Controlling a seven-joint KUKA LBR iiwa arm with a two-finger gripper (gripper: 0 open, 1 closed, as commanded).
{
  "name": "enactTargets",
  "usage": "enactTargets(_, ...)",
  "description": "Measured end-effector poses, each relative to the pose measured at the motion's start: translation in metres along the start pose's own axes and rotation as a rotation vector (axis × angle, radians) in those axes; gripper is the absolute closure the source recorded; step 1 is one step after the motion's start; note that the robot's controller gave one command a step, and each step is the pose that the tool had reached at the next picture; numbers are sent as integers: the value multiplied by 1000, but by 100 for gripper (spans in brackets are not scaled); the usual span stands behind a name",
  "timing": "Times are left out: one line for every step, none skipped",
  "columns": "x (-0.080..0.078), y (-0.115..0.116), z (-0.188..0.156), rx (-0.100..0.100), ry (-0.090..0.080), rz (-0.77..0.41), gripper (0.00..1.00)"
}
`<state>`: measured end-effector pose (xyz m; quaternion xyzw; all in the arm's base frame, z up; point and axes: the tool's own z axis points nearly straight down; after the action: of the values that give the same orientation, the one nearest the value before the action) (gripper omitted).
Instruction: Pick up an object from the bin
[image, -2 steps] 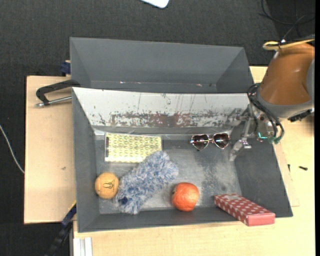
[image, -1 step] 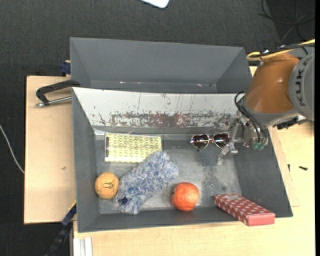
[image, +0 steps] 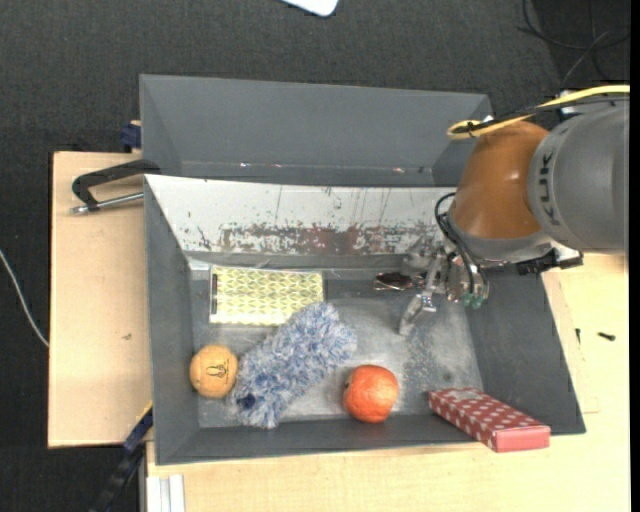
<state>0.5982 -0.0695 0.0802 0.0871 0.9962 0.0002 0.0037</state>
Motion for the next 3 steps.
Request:
enactTargets(-1, -10, 5, -4, -9, 87, 100)
enactTargets(-1, -11, 5, -3, -8, 87, 100)
enactTargets(1, -2, -57, 0, 7, 76, 100)
